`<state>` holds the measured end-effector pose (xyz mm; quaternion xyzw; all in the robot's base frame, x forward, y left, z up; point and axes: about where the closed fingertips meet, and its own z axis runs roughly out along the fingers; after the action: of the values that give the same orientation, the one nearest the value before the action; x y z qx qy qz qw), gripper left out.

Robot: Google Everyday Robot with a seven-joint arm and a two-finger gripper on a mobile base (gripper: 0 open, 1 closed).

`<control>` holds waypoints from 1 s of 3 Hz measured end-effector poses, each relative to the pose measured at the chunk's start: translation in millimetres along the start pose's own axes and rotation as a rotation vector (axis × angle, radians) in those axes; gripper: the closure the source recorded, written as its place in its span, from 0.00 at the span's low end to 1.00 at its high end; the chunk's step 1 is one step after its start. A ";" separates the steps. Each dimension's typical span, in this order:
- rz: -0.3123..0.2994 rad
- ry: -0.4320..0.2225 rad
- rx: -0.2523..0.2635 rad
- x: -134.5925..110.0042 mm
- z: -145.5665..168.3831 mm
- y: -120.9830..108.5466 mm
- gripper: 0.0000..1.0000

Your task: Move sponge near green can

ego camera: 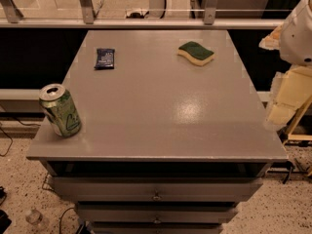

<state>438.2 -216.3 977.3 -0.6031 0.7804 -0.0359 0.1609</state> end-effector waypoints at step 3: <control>0.138 -0.131 0.078 4.9 16.7 -49.5 0.00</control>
Offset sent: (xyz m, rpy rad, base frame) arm 0.0358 -0.0131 -0.0034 0.0948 -0.0503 -0.0760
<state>488.1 -232.1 972.9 -0.5422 0.8060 -0.0154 0.2369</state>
